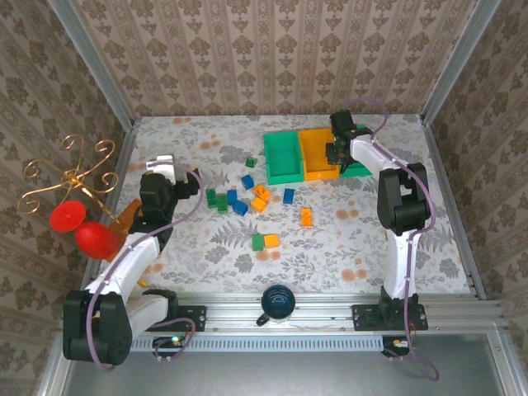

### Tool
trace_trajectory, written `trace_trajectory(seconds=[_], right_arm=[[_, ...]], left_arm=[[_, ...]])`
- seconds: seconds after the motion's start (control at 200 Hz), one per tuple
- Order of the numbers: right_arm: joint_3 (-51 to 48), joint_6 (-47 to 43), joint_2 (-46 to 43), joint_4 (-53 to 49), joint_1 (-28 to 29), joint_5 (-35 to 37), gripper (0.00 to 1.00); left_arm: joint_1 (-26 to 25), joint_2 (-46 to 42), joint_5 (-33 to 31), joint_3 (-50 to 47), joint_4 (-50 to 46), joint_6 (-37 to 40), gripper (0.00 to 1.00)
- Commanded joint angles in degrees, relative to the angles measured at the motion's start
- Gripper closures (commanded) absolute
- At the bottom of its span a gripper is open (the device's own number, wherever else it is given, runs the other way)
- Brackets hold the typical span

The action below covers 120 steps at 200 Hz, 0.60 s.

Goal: Sort the legos into containers by color
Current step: Rotate the container at the top-center of the table.

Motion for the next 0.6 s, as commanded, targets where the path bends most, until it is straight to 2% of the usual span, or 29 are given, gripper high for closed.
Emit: trace_trajectory(seconds=[0.0, 0.275, 0.39, 0.455, 0.595], right_arm=[[-0.61, 4.23, -0.26, -1.61, 0.48, 0.22, 0.67], [-1.43, 9.49, -0.56, -1.8, 1.49, 3.29, 0.7], [-1.67, 9.69, -0.81, -1.18, 1.86, 3.73, 0.68], [-1.21, 9.09, -1.01, -1.41, 1.93, 3.77, 0.63], [-0.36, 6.91, -2.24, -2.02, 1.92, 3.78, 0.47]], left_arm=[[-0.41, 1.15, 1.68, 2.54, -3.4, -1.55, 0.0], [-0.35, 3.69, 2.18, 4.76, -6.9, -1.96, 0.0], [-0.35, 4.42, 1.87, 5.02, -8.09, -1.96, 0.0], [-0.35, 4.58, 1.58, 4.89, -8.29, -2.04, 0.0], [-0.35, 4.96, 0.57, 5.28, -9.78, -2.5, 0.0]])
